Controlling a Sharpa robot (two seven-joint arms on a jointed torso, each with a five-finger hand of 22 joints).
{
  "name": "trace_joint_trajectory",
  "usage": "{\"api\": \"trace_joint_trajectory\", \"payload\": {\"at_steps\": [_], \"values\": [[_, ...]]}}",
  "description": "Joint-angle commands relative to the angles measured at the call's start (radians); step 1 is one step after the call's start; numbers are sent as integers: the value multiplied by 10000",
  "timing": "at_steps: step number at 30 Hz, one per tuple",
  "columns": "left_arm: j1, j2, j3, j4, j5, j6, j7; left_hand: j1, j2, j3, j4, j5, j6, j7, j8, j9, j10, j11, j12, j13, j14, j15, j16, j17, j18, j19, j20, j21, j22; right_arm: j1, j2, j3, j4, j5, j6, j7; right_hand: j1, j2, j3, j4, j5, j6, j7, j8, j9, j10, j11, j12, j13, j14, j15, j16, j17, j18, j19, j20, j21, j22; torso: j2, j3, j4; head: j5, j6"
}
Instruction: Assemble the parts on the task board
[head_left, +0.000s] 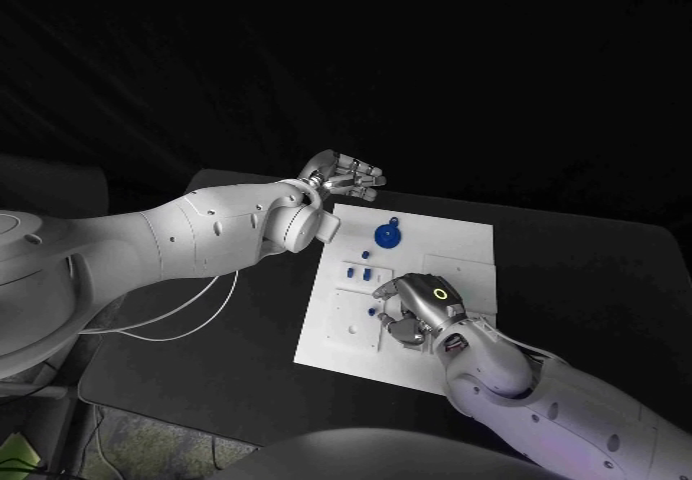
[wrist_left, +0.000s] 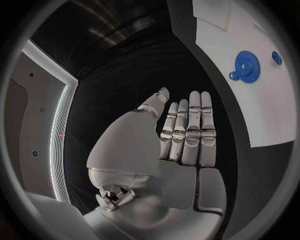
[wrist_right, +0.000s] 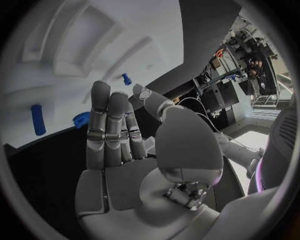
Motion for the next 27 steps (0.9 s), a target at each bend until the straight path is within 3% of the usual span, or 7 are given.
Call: {"api": "trace_joint_trajectory", "payload": {"at_steps": [1,4,8,10,13,19,27], "values": [[17,-24,9,19,54,145,52,9,97,-15,32,-44,-34,1,4,14,-53,-19,49,-9,-67,31,-30,-1,-195,32,28,25,-9,5,-268,252,298,288,-18,-34,9,-34,81,79,-40,-7,26,-29,-4,147,-52,-45,10,35,15,-20,-4,117,419,60,74,-25,1,-3,-5,-67,43],[17,-57,9,34,54,148,59,9,97,-15,32,-44,-34,1,4,14,-53,-19,49,-9,-67,31,-30,-1,-195,32,28,25,-9,6,-542,551,495,482,225,30,47,22,202,136,-5,18,38,-28,-4,408,-116,-32,15,46,-23,1,6,83,420,29,118,-40,-1,1,-15,-114,89],[17,-130,8,63,54,158,91,9,97,-15,32,-44,-34,1,4,14,-53,-19,49,-9,-67,31,-30,-1,-195,32,28,25,-9,10,-1184,1214,792,971,814,125,65,27,344,180,38,43,47,-31,-6,520,-139,-49,4,37,-40,36,31,22,404,-12,241,-27,-21,-10,-41,-174,110],[17,-163,7,69,54,162,108,9,97,-15,32,-44,-34,1,4,14,-53,-19,49,-9,-67,31,-30,-1,-195,32,28,25,-9,12,-1446,1473,848,1108,1019,96,21,-17,200,199,-17,-26,49,-30,-9,283,-83,-45,6,36,-8,47,37,16,398,8,266,-35,-25,-14,-42,-208,139],[17,-190,7,63,54,159,126,29,96,-27,27,-45,-26,0,6,14,-37,-24,51,-8,-59,27,-29,4,-194,44,27,38,-64,15,-1733,1701,850,1138,1226,34,-25,-75,-136,233,-197,-138,-1,-32,-14,24,-28,-34,12,21,49,41,29,37,386,55,199,-96,-49,-8,-74,-192,154],[15,-180,6,26,54,175,136,29,96,-27,27,-45,-26,0,6,14,-37,-24,51,-8,-59,27,-29,4,-194,44,27,38,-64,17,-1879,1870,632,880,1756,-109,182,-111,-1110,285,-372,-538,-142,-39,-41,-552,103,-47,-5,-16,138,24,-12,90,382,138,117,-232,-49,9,-76,-202,176],[14,-155,4,-4,54,202,126,29,96,-27,27,-45,-26,0,6,14,-37,-24,51,-8,-59,27,-29,4,-194,44,27,38,-64,18,-1753,1911,263,580,2377,-252,538,-14,-1895,436,-378,-748,-270,-30,-36,-870,173,-35,-5,-24,190,32,0,132,403,190,74,-381,-39,-14,-51,-226,191]]}}
